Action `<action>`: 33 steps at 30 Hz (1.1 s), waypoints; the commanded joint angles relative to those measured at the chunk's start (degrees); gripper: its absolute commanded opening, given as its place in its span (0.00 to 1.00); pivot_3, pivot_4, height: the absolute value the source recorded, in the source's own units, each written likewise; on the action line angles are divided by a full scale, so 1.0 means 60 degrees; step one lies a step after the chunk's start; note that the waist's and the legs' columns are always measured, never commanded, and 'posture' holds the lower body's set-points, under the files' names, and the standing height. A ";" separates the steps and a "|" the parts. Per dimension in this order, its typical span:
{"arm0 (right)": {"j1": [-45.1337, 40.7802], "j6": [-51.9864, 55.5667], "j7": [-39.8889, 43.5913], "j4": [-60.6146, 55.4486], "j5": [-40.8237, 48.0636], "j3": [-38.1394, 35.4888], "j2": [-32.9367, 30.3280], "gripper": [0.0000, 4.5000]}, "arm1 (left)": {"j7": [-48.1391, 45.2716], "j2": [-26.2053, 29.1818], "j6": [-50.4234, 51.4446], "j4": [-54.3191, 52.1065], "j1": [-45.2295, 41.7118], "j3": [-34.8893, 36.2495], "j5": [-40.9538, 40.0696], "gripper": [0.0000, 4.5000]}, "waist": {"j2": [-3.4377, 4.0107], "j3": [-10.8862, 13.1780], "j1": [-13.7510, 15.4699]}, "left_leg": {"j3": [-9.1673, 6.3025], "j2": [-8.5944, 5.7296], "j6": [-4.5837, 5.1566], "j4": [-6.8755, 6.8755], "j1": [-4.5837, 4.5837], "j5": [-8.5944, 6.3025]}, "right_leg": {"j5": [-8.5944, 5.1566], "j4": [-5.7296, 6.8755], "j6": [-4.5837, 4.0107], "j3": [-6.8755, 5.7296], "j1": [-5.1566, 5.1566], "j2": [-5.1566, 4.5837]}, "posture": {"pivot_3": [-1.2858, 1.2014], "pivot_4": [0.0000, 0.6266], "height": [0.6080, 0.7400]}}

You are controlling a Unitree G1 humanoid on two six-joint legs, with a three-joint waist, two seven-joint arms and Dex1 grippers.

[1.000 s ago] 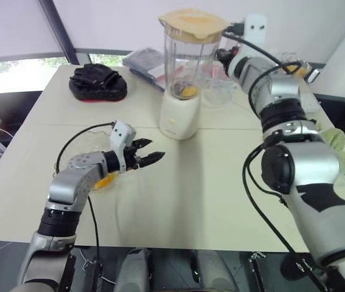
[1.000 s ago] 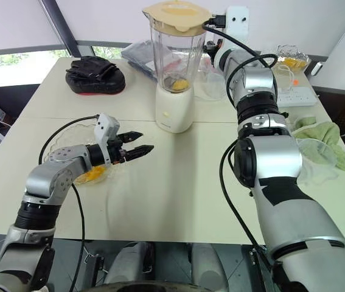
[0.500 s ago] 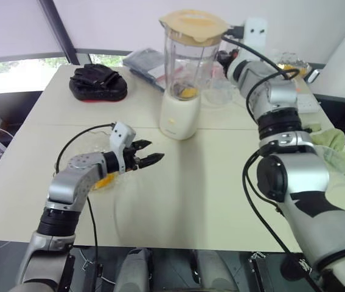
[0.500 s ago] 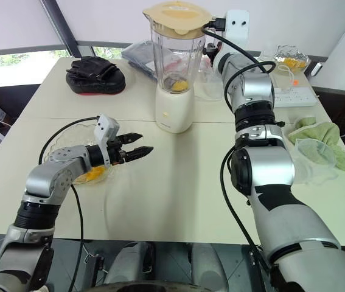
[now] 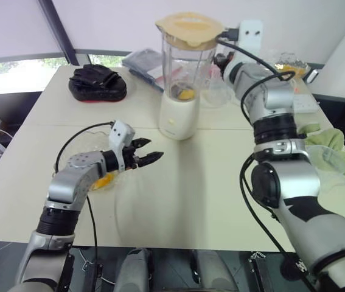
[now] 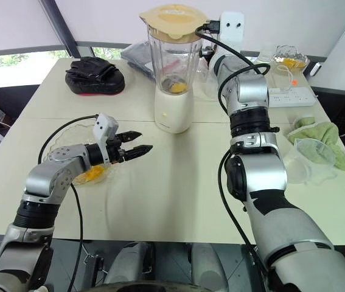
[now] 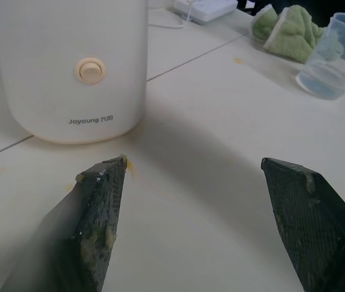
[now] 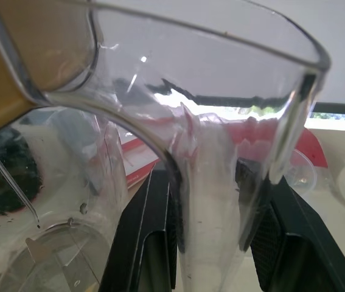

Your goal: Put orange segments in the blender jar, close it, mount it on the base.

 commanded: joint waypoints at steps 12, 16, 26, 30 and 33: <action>0.0389 0.0322 0.0523 -0.0207 -0.0222 0.0311 0.0086 0.21 | -0.0063 -0.0185 -0.0400 -0.0013 -0.0174 -0.0153 0.0162 0.82 | -0.0007 -0.0006 -0.0004 | 0.0003 0.0000 0.0000 0.0000 0.0054 0.0000 | 0.0000 0.0002 0.0000 0.0001 0.0046 0.0002 | 0.52 0.24 1.00; 0.0287 0.0178 0.0525 -0.0021 -0.0216 0.0206 0.0034 0.44 | -0.0050 -0.0207 -0.0417 -0.0006 -0.0177 -0.0174 0.0153 0.84 | -0.0010 -0.0008 -0.0012 | 0.0003 0.0001 0.0000 0.0000 0.0061 0.0000 | 0.0000 0.0003 0.0000 0.0002 0.0051 0.0004 | 0.52 0.24 1.00; 0.0255 -0.0033 0.0604 0.0141 -0.0215 0.0147 -0.0066 0.94 | -0.0041 -0.0237 -0.0446 0.0022 -0.0168 -0.0182 0.0145 0.84 | -0.0006 -0.0003 -0.0087 | 0.0008 0.0002 0.0001 -0.0002 0.0058 0.0000 | 0.0000 0.0000 -0.0001 0.0005 0.0047 0.0004 | 0.52 0.24 1.00; 0.0691 0.0082 0.0672 -0.0264 -0.0284 0.0262 -0.0099 0.94 | -0.0036 -0.0263 -0.0416 0.0022 -0.0192 -0.0189 0.0133 0.84 | -0.0007 -0.0004 -0.0149 | 0.0006 0.0002 0.0001 -0.0002 0.0058 0.0000 | 0.0001 0.0004 -0.0001 0.0005 0.0048 0.0004 | 0.52 0.24 1.00; 0.1409 0.0543 0.0844 -0.1189 -0.0196 0.0353 -0.0093 0.94 | -0.0032 -0.0262 -0.0383 -0.0004 -0.0201 -0.0179 0.0121 0.84 | -0.0008 -0.0004 -0.0160 | 0.0005 0.0002 0.0001 -0.0002 0.0058 0.0000 | 0.0001 0.0003 0.0000 0.0006 0.0049 0.0002 | 0.52 0.24 1.00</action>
